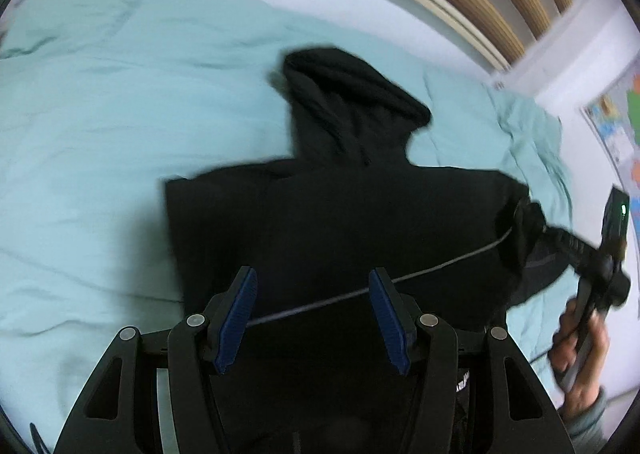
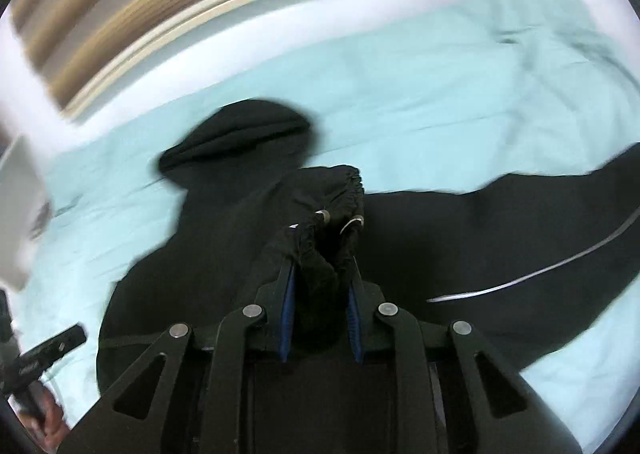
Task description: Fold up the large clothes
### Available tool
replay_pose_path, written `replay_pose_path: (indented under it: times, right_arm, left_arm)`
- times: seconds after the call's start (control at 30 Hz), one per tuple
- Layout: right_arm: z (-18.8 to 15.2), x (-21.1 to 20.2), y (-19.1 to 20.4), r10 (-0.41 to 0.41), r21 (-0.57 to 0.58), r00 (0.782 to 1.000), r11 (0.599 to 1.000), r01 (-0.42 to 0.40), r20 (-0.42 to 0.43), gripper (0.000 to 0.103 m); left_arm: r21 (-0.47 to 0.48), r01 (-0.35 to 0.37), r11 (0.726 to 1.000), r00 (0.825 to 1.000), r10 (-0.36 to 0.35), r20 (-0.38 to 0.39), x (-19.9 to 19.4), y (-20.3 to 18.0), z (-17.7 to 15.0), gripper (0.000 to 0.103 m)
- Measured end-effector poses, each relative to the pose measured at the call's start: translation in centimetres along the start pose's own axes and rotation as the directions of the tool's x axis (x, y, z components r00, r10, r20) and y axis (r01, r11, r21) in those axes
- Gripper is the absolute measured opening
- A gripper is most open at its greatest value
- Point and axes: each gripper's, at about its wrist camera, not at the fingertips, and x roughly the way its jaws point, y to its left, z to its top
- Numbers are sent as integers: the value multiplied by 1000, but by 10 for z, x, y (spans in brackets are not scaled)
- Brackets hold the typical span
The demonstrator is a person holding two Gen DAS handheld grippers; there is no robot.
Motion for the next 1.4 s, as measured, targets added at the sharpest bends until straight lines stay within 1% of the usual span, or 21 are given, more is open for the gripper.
replay_pose_path:
  times: [0.07,0.13,0.2,0.23,0.3,0.33,0.43,0.5,0.57,0.63,0.73,0.77,0.83,0.93,1.0,1.03,1.07,1.1,1.23,1.33,1.4]
  right_arm:
    - [0,17,-27,-29,30,998,999,30,-53,26]
    - [-11,40,-40,-53,20,992,998,55,-118,26]
    - [-28,64,-53,-100,-12,978,995,100,-183,26]
    - [-40,83,-58,-128,-19,963,992,127,-236,26]
    - [-58,101,-73,-134,12,946,990,144,-294,28]
    - [-63,105,-79,-127,32,944,989,143,-303,27]
    - [-65,106,-90,-85,88,946,989,118,-313,30]
    - [-63,98,-89,-73,97,942,989,110,-327,36]
    - [-58,83,-88,-94,99,941,986,133,-324,51]
    - [-50,65,-85,-115,96,950,984,149,-291,53]
    - [-42,31,-62,-102,58,973,992,117,-206,59]
    - [-42,27,-55,-96,45,976,993,107,-196,59]
    - [-45,26,-31,-59,-6,980,998,59,-189,59]
    - [-57,44,-9,-78,-98,972,993,58,-220,58]
    - [-73,73,-5,-133,-137,952,986,98,-277,58]
    - [-82,87,-9,-158,-146,939,982,118,-306,57]
    - [-91,98,-14,-167,-148,930,981,124,-328,57]
    - [-96,103,-18,-164,-136,929,983,125,-331,57]
    - [-88,84,-14,-165,-109,927,985,136,-336,57]
    - [-82,52,-15,-76,-35,945,997,69,-317,57]
    - [-84,24,-15,-48,-5,954,999,49,-298,58]
  left_arm:
    - [27,17,999,999,-16,-48,26,-11,-3,60]
    - [73,0,997,995,7,-99,61,-21,-9,60]
    - [111,-81,991,985,97,-144,94,-23,-15,60]
    - [124,-119,985,977,138,-162,107,-20,-18,59]
    - [143,-151,978,971,173,-164,123,-15,-24,59]
    - [146,-155,977,970,178,-162,124,-14,-24,59]
    - [154,-165,974,966,191,-174,124,-18,-22,59]
    - [158,-168,973,965,195,-175,118,-20,-20,59]
    - [146,-153,977,968,178,-175,107,-22,-18,59]
    - [119,-102,988,979,121,-166,92,-24,-17,59]
    - [65,-5,998,987,15,-161,72,-35,-16,59]
    - [50,27,998,987,-19,-157,68,-38,-16,59]
    - [36,48,998,987,-42,-156,68,-43,-18,60]
    - [50,10,999,980,1,-201,87,-46,-27,59]
    - [55,-36,998,963,49,-266,114,-44,-35,59]
    - [50,-40,998,958,53,-282,124,-41,-36,59]
    - [46,-42,998,957,54,-285,127,-40,-37,59]
    - [49,-48,998,956,60,-286,127,-42,-36,59]
    - [56,-63,996,960,76,-271,109,-52,-32,59]
    - [31,-39,999,970,46,-240,79,-55,-37,59]
    - [22,-19,1000,977,23,-210,52,-58,-45,59]
